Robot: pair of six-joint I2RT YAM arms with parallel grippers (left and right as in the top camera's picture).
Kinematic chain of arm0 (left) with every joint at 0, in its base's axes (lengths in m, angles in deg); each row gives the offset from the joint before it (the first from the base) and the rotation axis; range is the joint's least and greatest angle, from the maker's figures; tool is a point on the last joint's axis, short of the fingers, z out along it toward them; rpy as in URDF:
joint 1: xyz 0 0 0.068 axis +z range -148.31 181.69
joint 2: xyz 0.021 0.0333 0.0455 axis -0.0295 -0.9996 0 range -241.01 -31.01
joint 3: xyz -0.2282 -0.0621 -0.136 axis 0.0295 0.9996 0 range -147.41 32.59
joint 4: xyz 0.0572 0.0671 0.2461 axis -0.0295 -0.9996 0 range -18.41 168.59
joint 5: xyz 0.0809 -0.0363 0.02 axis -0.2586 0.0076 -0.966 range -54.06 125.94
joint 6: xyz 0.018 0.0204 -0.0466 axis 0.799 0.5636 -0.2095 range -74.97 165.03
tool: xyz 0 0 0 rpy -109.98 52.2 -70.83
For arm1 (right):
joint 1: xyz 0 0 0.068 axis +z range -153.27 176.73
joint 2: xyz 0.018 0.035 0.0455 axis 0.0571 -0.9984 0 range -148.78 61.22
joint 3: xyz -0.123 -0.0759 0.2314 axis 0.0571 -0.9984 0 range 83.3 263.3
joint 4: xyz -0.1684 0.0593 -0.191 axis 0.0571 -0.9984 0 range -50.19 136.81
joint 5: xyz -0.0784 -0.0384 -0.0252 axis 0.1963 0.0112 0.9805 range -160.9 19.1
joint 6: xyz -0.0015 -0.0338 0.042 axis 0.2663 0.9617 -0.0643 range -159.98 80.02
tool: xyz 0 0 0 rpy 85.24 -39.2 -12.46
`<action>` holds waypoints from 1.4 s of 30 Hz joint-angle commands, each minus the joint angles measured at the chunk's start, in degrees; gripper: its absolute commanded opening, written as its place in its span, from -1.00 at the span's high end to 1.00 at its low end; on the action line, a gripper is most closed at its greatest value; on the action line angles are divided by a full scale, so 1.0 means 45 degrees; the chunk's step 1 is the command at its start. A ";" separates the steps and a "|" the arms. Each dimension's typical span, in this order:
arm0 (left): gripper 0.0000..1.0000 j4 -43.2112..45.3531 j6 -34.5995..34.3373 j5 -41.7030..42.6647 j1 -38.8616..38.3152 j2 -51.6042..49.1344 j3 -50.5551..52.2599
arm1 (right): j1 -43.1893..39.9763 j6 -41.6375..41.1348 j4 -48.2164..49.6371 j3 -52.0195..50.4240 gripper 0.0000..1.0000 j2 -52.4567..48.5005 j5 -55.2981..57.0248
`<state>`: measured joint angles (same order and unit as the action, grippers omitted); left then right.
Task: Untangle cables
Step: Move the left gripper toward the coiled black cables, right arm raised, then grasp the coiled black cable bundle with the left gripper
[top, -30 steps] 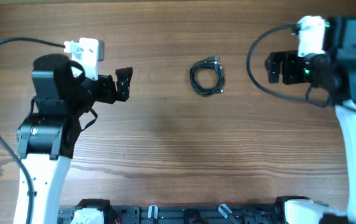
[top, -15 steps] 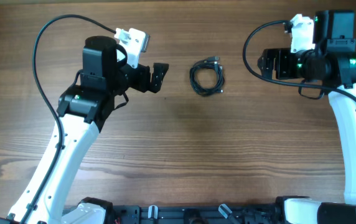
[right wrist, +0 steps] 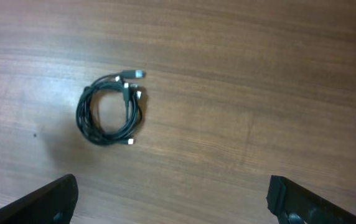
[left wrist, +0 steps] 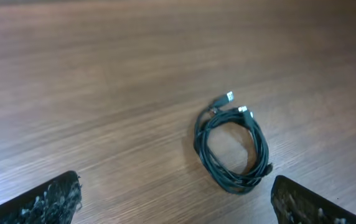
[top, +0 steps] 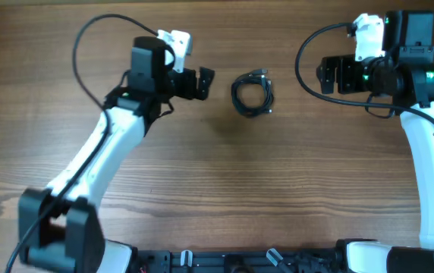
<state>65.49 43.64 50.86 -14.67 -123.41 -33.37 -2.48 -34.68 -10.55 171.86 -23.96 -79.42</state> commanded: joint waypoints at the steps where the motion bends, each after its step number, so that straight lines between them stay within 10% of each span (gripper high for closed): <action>1: -1.00 0.0685 -0.0223 0.0301 -0.0704 -0.0908 -0.0185 | -0.0078 0.0175 0.0437 0.0238 -0.99 -0.0743 0.0238; 7: -1.00 0.1685 -0.0219 0.0301 -0.1360 -0.1224 -0.0180 | -0.0117 0.2016 0.0481 0.0223 -0.99 -0.1379 -0.2210; 21: -0.57 0.2696 0.0495 0.0622 -0.1982 -0.3973 -0.0180 | -0.0457 -0.3492 -0.1224 0.0223 -0.98 -0.1379 0.1948; 38: -0.29 0.3871 0.0495 0.0282 -0.2506 -0.5625 -0.0180 | -0.0457 -0.3551 -0.2147 0.0223 -1.00 -0.1141 0.1982; 42: 0.23 0.4075 0.0495 0.0146 -0.2506 -0.5644 -0.0180 | -0.0457 -0.3551 -0.2249 0.0223 -0.99 -0.1020 0.1977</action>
<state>83.56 45.65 52.02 -25.62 -148.24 -33.39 -4.62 -49.84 -20.36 171.88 -29.73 -71.87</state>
